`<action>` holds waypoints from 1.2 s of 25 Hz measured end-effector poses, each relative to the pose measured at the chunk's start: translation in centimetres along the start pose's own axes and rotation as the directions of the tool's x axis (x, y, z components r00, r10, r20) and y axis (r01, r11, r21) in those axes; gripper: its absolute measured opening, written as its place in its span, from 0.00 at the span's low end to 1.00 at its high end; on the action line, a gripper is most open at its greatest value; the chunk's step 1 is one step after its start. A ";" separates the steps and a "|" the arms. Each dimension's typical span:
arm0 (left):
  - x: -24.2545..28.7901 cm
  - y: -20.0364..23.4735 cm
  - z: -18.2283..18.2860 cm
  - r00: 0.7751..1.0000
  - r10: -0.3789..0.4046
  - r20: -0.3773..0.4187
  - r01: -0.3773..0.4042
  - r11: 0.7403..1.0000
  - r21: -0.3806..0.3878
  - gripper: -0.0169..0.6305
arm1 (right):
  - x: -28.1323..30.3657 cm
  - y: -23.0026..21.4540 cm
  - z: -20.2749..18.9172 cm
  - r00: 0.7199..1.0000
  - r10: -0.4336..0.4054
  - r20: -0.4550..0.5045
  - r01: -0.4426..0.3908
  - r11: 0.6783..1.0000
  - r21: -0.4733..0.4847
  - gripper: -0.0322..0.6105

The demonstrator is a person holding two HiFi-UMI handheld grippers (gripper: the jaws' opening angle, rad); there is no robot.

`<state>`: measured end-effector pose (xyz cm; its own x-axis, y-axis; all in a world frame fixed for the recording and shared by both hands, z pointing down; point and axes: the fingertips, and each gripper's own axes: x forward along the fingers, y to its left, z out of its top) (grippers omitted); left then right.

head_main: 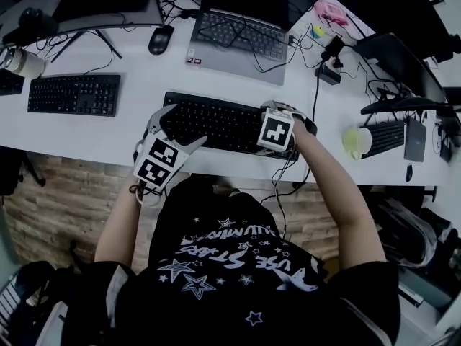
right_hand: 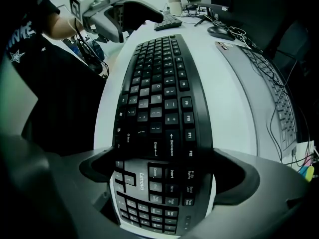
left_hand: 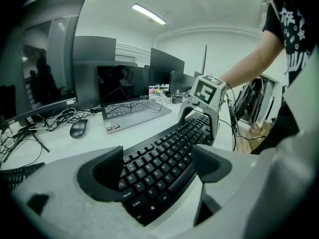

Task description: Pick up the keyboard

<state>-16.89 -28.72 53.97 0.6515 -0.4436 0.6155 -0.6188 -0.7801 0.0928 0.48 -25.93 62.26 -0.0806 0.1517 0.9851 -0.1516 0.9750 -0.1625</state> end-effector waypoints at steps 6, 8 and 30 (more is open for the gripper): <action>0.8 -0.8 0.0 0.999 -0.010 -0.042 0.011 0.999 0.040 0.69 | -0.1 0.6 -0.6 0.999 -0.016 -0.037 0.018 0.999 0.037 0.94; 1.0 -0.8 0.0 0.998 0.008 -0.054 -0.005 0.998 0.057 0.69 | -0.7 0.6 0.0 0.999 -0.047 -0.001 0.047 0.999 0.013 0.94; 4.3 -6.3 4.3 0.948 -0.026 -0.318 0.189 0.849 0.494 0.69 | -3.9 2.6 0.4 0.842 -0.524 0.131 0.534 0.843 -0.060 0.94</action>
<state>-8.30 -27.57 52.66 0.4940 -0.2599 0.8297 -0.1853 -0.9638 -0.1916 -0.02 -24.05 57.97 -0.1174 -0.4046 0.9069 -0.1117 0.9128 0.3928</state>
